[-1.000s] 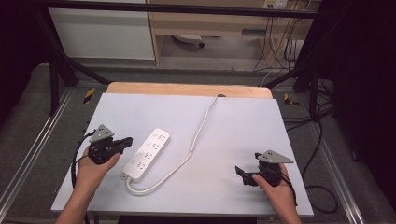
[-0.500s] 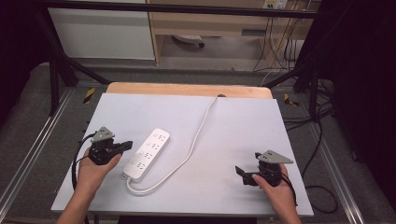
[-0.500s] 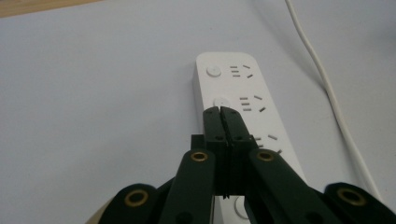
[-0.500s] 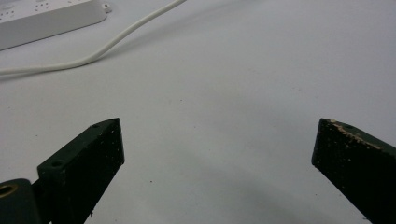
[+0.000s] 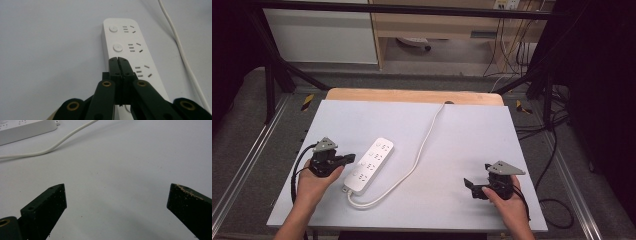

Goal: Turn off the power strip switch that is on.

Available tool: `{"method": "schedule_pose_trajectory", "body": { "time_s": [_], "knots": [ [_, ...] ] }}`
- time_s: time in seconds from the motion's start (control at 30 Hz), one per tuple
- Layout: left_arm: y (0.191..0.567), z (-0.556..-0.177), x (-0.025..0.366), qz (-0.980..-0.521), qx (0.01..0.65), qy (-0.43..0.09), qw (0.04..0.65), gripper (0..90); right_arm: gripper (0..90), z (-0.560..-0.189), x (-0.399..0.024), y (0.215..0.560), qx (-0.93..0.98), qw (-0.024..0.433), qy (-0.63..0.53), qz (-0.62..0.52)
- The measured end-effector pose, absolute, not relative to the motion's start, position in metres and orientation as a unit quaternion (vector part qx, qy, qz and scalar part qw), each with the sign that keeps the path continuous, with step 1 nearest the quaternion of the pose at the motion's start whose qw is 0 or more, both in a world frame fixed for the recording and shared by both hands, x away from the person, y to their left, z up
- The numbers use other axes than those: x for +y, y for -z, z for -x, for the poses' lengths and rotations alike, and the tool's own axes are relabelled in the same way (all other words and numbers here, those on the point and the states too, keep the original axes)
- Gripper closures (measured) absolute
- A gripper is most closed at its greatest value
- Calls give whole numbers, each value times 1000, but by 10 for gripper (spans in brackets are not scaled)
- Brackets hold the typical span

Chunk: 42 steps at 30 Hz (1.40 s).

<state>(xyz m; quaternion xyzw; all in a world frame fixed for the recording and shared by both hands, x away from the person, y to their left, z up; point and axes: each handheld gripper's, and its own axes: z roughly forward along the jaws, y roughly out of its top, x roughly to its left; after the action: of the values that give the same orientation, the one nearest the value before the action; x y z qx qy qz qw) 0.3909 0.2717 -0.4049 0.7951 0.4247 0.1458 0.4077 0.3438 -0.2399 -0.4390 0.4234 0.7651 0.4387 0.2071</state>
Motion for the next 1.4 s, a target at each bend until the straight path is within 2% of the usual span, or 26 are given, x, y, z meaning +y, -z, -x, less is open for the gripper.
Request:
{"method": "schedule_pose_trajectory", "body": {
  "time_s": [0.53, 1.4],
  "knots": [
    [401, -412, 240, -823, 402, -140, 376, 900, 32, -344, -241, 439, 764, 204, -439, -426],
    [410, -411, 240, -836, 409, -140, 338, 900, 31, -344, -242, 439, 769, 197, -434, -427]
  ]
}}
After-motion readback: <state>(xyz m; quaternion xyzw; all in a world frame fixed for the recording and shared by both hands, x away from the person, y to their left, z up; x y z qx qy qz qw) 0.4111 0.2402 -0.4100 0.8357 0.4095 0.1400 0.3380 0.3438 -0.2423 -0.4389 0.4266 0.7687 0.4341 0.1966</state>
